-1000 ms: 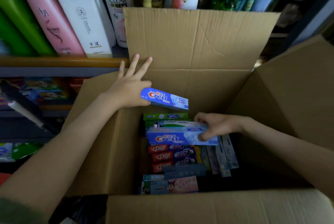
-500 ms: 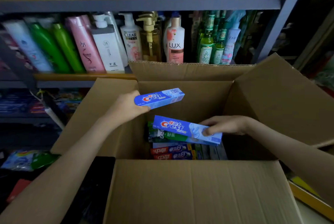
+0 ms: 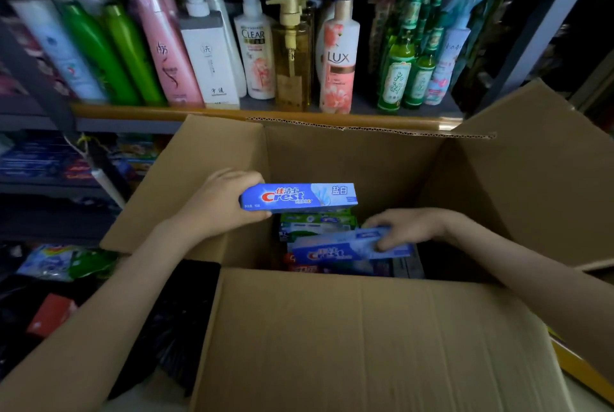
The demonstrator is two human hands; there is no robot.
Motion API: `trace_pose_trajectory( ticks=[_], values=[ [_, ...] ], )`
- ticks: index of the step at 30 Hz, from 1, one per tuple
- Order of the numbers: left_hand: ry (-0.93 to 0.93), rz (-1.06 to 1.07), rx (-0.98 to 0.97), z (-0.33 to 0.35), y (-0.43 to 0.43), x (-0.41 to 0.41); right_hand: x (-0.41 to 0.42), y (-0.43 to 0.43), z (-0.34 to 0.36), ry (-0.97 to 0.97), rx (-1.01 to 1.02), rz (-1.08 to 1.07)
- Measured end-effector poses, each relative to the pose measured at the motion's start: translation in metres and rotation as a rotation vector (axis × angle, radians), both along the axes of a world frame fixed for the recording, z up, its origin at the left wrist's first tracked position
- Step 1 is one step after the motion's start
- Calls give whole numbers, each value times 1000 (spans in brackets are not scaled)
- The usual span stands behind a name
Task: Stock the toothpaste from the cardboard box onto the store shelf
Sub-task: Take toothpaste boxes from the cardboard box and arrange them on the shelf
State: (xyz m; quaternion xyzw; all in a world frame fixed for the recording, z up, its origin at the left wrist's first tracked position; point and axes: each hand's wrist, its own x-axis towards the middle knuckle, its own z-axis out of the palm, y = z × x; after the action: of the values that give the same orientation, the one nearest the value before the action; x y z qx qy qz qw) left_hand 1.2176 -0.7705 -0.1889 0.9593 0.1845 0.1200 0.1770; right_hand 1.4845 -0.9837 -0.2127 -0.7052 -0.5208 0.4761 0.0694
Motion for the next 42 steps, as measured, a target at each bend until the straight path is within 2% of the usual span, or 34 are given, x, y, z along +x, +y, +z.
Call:
trace_pose_trajectory(
  ticks=[3,7,12,16,22,31,35,39,42],
  values=[
    [-70,21,-86,9,-11,-10,-5,-22,47,122,170,-69],
    [-173,88,-288,23,-25,-41,-26,-32,97,355,281,-13],
    [-270,77,-451,48,-32,-90,-74,4,121,490,405,24],
    [-318,196,-583,56,-19,-137,-122,51,135,561,460,5],
    [-364,320,-676,58,36,-248,-221,149,143,566,412,46],
    [-366,421,-803,60,148,-427,-393,298,106,743,120,25],
    [-372,422,-855,57,195,-472,-432,345,93,789,90,-27],
    [-477,405,-907,54,246,-500,-460,396,87,841,96,-71],
    [-576,358,-908,55,284,-512,-474,442,84,767,108,-15]
  ],
)
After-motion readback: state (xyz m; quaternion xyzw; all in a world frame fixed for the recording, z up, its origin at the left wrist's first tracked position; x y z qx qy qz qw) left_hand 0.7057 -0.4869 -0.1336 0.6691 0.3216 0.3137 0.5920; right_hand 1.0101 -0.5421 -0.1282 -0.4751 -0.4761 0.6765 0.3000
